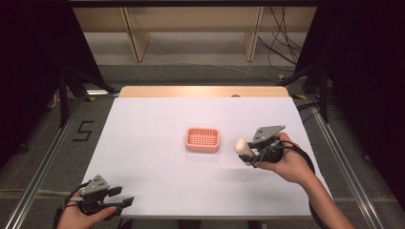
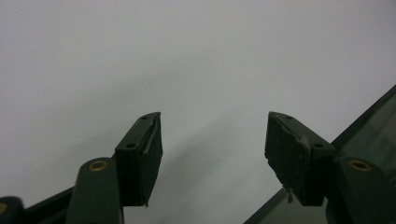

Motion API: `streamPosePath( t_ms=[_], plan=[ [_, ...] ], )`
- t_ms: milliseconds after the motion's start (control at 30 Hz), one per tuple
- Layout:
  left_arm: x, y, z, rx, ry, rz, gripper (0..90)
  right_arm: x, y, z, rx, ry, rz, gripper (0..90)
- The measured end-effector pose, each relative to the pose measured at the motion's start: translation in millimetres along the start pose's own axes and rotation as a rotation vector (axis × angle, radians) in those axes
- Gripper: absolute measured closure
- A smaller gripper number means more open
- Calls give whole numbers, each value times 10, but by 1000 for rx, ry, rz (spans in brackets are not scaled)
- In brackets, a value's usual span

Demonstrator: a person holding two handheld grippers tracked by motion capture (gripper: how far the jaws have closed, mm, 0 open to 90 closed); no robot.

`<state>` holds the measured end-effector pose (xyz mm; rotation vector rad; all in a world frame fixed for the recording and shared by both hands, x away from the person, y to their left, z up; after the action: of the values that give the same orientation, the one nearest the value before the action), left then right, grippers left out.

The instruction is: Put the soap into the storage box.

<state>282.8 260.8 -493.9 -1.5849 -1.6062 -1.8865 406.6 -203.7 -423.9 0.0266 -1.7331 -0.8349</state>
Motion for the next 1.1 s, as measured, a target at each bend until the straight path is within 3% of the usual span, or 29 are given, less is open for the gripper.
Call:
streamPosePath(
  t_ms=[33, 67, 200, 333, 500, 567, 800, 1100],
  plan=[
    [3, -2, 1, 0, 0, -2, 363, -11, 14, -12, 25, -5, -5, 500],
    [13, -7, 10, -8, 3, 7, 363, -14, 25, -7, 6, -6, -3, 500],
    [17, -12, 6, 5, -1, -5, 363, -57, 80, -12, 14, -7, -3, 500],
    [32, -15, 21, -7, 2, 12, 363, -79, 122, -9, 1, -7, -6, 500],
    [24, -8, 7, 3, -5, 2, 363, -104, 167, -21, 8, -20, -11, 500],
    [19, -9, 19, 3, 12, 3, 363, -111, 187, -22, 11, -14, -15, 500],
    [13, -10, 6, 17, -7, -3, 363, -145, 262, -30, 21, -25, -23, 500],
    [20, -10, 21, 3, -1, 1, 363, -199, 343, -46, 27, -19, -20, 501]
  ],
)
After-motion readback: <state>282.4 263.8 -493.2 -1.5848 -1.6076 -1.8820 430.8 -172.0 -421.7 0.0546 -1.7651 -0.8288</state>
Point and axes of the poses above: each handheld gripper's, and its own axes: x roughly backward along the jaws, y roughly out of its top, z roughly to its left, the point moved 3 cm from there along -x, roughly forward along the jaws, and after that the axes turned 10 degrees about z, right-handed, at the moved point
